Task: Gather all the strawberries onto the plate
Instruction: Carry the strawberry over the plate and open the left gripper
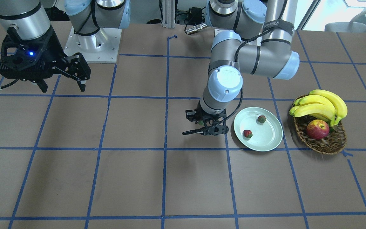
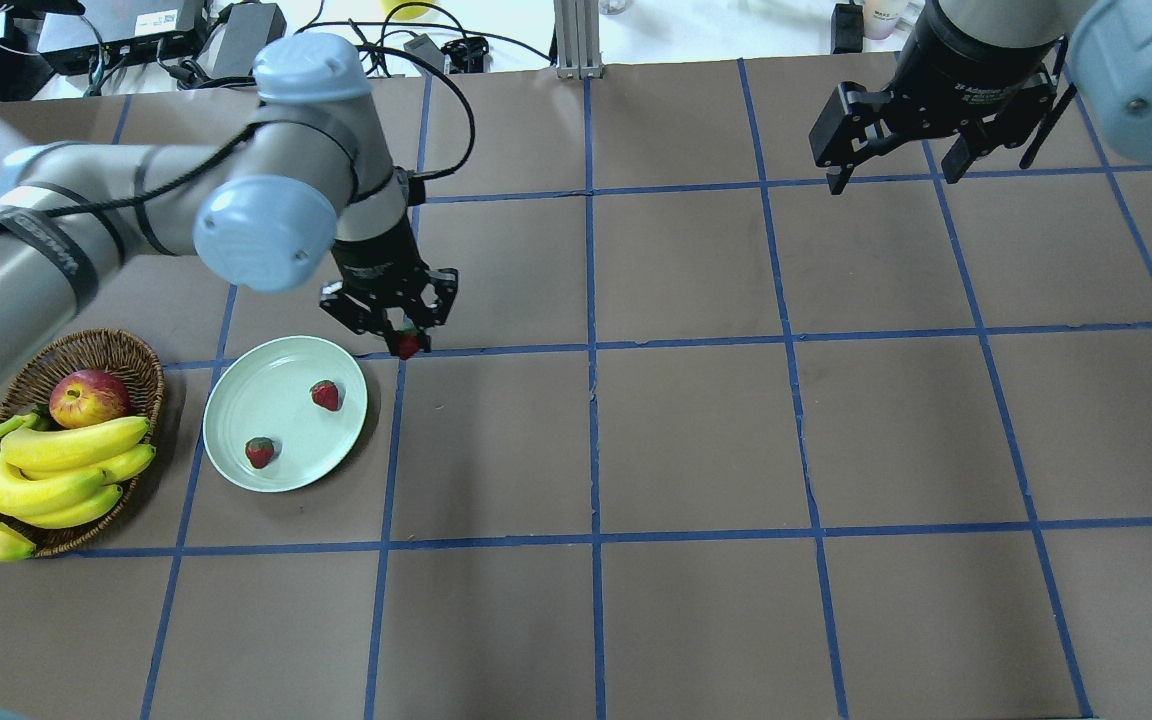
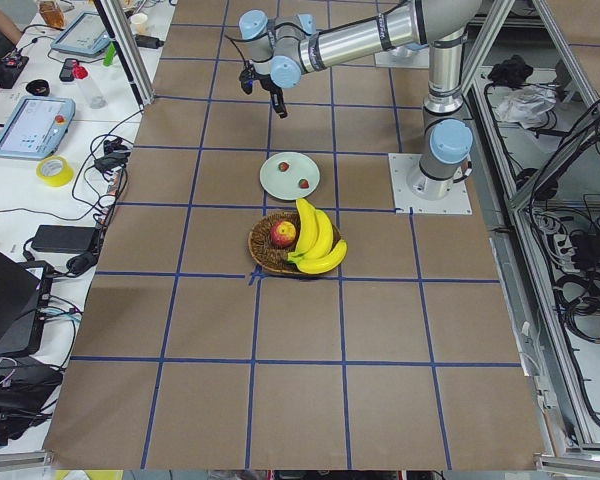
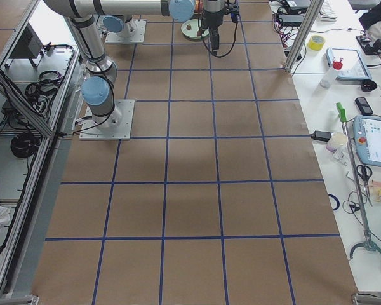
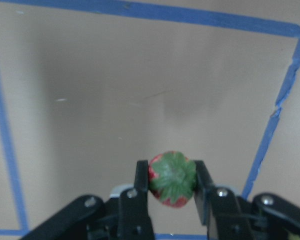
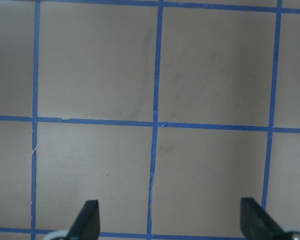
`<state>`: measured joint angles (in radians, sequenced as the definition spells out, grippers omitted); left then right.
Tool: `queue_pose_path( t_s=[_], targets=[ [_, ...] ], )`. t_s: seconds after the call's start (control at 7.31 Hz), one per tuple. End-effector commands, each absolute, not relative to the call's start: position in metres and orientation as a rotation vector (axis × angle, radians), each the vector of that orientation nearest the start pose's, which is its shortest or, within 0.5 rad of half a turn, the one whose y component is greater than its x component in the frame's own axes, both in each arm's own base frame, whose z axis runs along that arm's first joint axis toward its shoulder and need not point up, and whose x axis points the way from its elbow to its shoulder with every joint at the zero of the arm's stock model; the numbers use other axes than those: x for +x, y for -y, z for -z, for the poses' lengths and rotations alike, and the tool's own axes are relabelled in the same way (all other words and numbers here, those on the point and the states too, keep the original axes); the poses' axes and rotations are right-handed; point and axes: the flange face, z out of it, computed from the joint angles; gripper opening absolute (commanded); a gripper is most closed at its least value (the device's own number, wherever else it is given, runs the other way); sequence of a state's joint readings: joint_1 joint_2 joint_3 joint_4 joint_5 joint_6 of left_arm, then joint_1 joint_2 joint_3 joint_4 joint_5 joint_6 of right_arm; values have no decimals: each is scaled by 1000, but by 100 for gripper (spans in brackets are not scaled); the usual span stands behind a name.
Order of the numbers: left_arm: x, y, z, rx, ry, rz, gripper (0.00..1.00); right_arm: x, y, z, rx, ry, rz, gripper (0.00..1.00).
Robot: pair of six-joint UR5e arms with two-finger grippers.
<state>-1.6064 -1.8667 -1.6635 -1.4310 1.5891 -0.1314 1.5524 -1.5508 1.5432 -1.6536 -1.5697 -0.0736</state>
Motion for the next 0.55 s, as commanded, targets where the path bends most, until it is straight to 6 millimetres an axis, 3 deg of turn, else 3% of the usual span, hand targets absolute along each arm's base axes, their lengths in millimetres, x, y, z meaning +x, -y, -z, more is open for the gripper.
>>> queue_pose_path(
  t_s=[0.0,0.14,0.41],
  targets=[
    [-80,566,-295,-41,-3054,-449,0,124,511,-500,-87,-3140,142,100],
    [-60,568,-279,-78,-3045,-468,0,124,511,-500,-84,-3140,142,100],
    [-39,562,-249,-102,-2989,-476,0,124,511,-500,-84,-3140,145,100]
  ],
)
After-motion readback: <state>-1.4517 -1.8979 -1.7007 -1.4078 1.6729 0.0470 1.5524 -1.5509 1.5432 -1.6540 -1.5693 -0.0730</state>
